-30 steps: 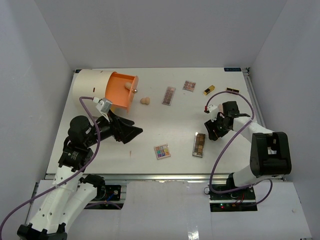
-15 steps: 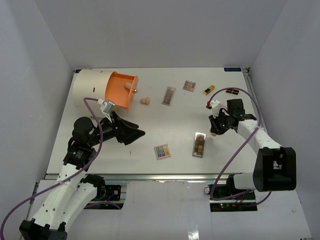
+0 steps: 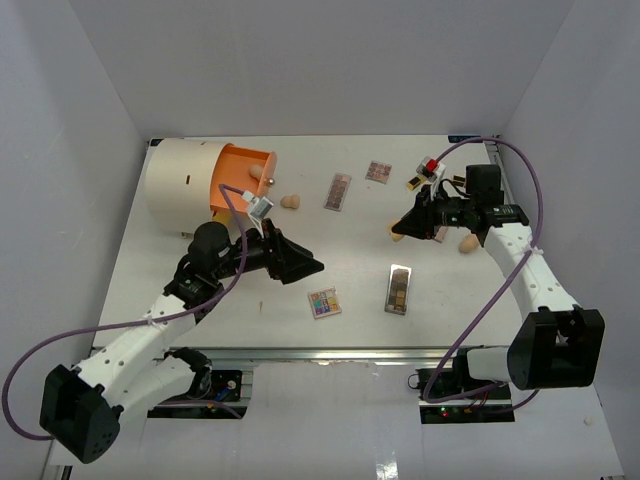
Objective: Organize the makeup
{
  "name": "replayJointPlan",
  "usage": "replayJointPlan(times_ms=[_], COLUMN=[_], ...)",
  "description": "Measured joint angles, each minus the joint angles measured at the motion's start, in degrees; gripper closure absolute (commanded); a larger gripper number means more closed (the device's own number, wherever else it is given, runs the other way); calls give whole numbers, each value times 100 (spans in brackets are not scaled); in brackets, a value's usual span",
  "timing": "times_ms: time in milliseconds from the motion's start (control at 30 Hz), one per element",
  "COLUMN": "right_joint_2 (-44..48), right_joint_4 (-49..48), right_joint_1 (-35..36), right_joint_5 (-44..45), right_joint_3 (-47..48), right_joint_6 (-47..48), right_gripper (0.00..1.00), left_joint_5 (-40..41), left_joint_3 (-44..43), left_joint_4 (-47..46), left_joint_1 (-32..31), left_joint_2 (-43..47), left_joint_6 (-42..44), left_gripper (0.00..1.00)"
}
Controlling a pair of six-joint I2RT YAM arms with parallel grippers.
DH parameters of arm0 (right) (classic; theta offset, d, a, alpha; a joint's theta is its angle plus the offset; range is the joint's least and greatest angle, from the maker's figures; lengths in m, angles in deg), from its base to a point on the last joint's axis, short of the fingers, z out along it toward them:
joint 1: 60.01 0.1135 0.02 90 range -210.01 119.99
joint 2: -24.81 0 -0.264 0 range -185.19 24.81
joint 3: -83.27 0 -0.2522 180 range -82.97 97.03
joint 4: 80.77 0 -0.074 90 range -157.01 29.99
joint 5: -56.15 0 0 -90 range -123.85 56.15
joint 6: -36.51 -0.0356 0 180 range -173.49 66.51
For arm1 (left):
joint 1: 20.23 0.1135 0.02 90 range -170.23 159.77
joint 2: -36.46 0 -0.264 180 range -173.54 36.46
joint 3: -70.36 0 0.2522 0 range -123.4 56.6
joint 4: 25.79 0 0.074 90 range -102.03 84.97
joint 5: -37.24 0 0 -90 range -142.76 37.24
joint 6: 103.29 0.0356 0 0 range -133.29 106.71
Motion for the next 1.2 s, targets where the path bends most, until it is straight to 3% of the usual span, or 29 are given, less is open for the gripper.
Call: replayJointPlan(times_ms=[233,533,1200], right_joint_2=[-29,156,475], right_joint_4=[-795,-2244,-3448], right_joint_1=[20,127,140], right_joint_5=[-1026,-1538,-1807], right_joint_3=[5,-499,-1008], right_joint_6=[-1040,-2413,-3427], right_gripper=[86,84,82], left_joint_5=[506,929,1220], left_joint_3=[-197,-1158,-2063], left_joint_4=[-769,-1427,-1664], left_joint_1=[-521,-1214,-1473], left_joint_2=[-1196,-2789,-3743], left_joint_6=[-10,-3,12], left_gripper=[13,15,30])
